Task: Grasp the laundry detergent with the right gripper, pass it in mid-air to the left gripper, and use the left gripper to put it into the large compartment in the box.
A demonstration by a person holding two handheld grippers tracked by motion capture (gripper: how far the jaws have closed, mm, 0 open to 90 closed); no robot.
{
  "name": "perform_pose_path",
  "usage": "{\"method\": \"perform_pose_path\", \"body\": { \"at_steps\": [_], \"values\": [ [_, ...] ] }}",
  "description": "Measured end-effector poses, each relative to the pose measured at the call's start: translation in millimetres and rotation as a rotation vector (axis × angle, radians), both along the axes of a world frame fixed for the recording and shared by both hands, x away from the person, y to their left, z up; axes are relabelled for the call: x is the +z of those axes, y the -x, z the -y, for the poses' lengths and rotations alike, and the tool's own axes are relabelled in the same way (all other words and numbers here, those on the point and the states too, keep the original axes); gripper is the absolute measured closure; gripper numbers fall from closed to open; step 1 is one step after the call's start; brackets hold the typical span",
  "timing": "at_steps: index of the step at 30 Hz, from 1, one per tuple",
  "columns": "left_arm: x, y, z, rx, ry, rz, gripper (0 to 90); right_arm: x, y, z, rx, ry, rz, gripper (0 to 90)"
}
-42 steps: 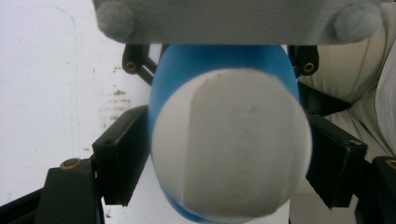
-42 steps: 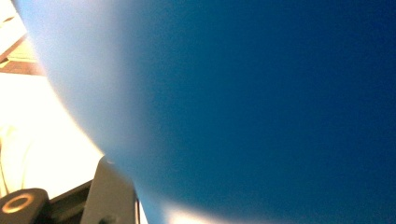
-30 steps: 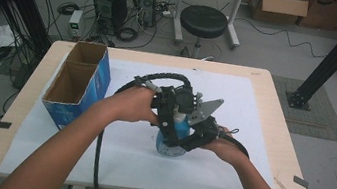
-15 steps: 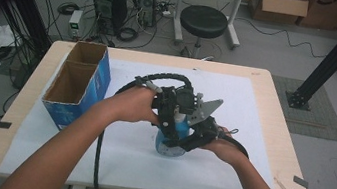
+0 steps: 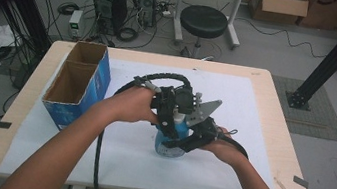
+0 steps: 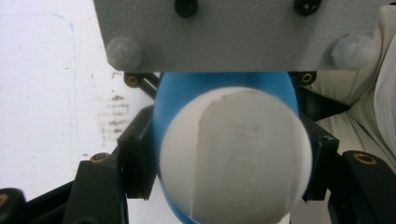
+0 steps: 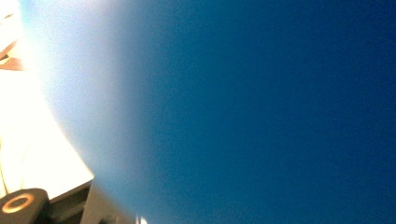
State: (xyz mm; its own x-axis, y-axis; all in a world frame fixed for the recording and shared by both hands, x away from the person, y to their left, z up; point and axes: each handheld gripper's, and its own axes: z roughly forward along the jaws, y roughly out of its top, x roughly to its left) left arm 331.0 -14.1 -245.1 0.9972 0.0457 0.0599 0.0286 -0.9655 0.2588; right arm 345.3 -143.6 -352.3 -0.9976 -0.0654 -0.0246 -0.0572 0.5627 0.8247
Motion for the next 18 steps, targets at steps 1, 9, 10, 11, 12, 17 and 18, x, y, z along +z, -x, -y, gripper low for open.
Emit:
{"method": "perform_pose_path", "body": {
  "at_steps": [1,9,10,11,12,17,18],
  "values": [
    [0.0,0.4,0.0,0.002,0.002,0.0,37.4,0.2,0.1,0.1,-0.001,-0.001,-0.001,44.6],
    [0.8,2.4,0.5,0.01,0.001,-0.008,38.0,-0.2,0.8,0.0,0.008,-0.002,-0.006,44.2],
    [1.3,2.4,0.2,0.009,0.004,-0.01,38.0,-0.1,1.5,0.0,0.01,-0.005,-0.007,43.8],
    [1.5,2.9,-0.1,0.011,0.004,-0.013,38.0,0.0,1.4,0.2,0.014,-0.008,-0.014,43.1],
    [1.7,2.9,-0.7,0.01,0.005,-0.01,38.1,0.4,1.4,0.7,0.017,-0.015,-0.018,39.7],
    [4.1,3.2,-7.8,0.049,0.011,0.001,38.0,6.9,4.1,17.5,-0.044,-0.064,-0.054,20.1],
    [5.8,2.4,-10.1,0.062,0.021,0.0,38.0,6.8,4.5,21.0,-0.055,-0.054,-0.05,19.0]
  ]
}}
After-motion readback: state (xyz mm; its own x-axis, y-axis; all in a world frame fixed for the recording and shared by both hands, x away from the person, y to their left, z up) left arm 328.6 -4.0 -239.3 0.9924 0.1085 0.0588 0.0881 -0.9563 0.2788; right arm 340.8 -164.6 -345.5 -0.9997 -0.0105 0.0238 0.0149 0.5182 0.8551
